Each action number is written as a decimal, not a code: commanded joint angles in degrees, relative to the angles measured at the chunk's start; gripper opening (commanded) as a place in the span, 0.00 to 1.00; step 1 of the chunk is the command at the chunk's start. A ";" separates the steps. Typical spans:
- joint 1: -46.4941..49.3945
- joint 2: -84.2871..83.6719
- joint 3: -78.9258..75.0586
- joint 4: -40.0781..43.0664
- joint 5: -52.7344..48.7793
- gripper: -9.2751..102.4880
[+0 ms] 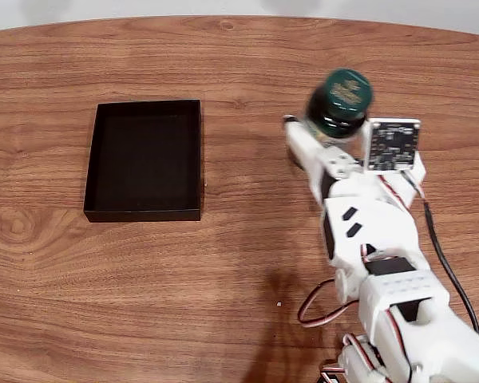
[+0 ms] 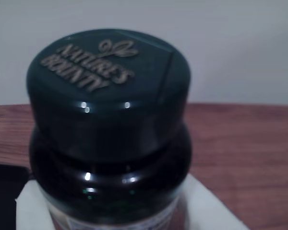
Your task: Pick up the pill bottle and place it in the black box.
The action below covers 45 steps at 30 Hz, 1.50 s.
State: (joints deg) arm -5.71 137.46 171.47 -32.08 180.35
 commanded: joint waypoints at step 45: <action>-30.50 -25.66 -25.40 -13.80 6.86 0.27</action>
State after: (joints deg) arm -35.86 115.05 153.37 -39.73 187.38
